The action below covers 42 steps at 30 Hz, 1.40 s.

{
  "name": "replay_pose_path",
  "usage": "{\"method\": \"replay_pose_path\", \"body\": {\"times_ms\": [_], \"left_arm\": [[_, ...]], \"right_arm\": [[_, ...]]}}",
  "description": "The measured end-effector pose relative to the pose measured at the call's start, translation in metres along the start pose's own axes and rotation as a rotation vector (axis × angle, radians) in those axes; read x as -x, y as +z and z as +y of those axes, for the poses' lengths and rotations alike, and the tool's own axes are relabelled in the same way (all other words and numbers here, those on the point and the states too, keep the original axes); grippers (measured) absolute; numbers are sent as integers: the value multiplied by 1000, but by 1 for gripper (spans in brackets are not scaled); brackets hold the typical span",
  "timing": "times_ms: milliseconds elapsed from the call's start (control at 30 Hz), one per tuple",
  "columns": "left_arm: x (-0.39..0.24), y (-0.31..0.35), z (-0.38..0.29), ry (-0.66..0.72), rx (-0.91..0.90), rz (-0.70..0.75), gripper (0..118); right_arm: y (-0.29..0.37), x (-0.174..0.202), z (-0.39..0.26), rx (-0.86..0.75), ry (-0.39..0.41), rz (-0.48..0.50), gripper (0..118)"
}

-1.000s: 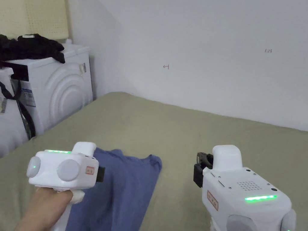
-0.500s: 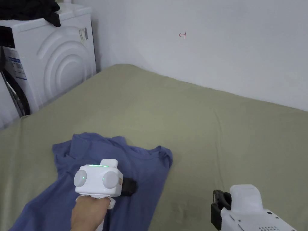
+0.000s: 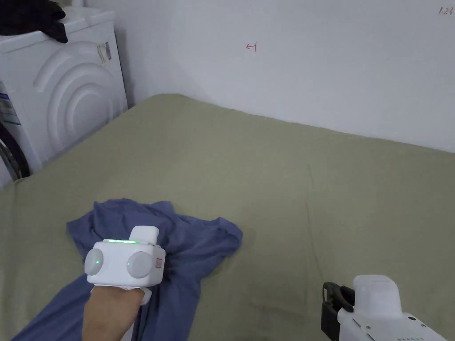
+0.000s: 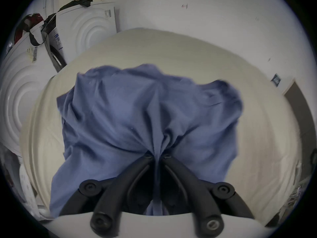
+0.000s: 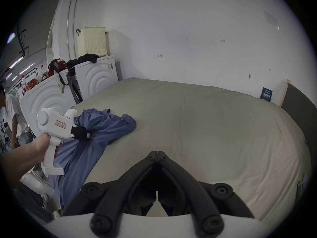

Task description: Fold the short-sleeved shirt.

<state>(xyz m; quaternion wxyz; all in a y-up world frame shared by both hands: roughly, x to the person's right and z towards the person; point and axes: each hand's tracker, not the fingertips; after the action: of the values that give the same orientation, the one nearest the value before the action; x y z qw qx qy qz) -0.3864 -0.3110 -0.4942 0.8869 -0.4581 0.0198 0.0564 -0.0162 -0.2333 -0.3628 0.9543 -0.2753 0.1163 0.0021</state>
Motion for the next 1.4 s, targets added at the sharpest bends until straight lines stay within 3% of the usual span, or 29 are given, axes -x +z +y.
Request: {"method": "replay_pose_path", "body": {"times_ms": [133, 467, 767, 833, 933, 1100, 1133, 1167, 1200, 1233, 1400], "left_arm": [[-44, 26, 11, -38, -79, -103, 3], [-242, 103, 25, -213, -219, -419, 3], [-426, 129, -18, -364, -173, -755, 3], [-454, 116, -35, -408, -129, -748, 3], [-481, 78, -63, -496, -57, -624, 3], [-494, 30, -97, -487, 41, -570, 3], [-492, 30, -101, -486, 36, -575, 8], [-487, 39, -103, -471, -36, -600, 26], [-484, 46, -104, -491, -88, -601, 81], [-481, 54, -105, -520, -112, -582, 115], [-411, 140, -107, -525, -360, -609, 117]], "right_arm": [[23, -26, 1, -24, -52, -40, 2], [113, -107, -13, -91, -114, -198, 2], [181, -194, -40, -108, -178, -363, 2], [188, -211, -48, -99, -188, -386, 2], [194, -230, -60, -84, -206, -414, 2], [195, -246, -72, -59, -233, -428, 2], [195, -246, -72, -58, -232, -428, 2], [196, -244, -72, -58, -228, -429, 2], [196, -243, -71, -60, -225, -426, 2], [196, -240, -70, -61, -221, -422, 2], [200, -214, -59, -108, -185, -385, 2]]}}
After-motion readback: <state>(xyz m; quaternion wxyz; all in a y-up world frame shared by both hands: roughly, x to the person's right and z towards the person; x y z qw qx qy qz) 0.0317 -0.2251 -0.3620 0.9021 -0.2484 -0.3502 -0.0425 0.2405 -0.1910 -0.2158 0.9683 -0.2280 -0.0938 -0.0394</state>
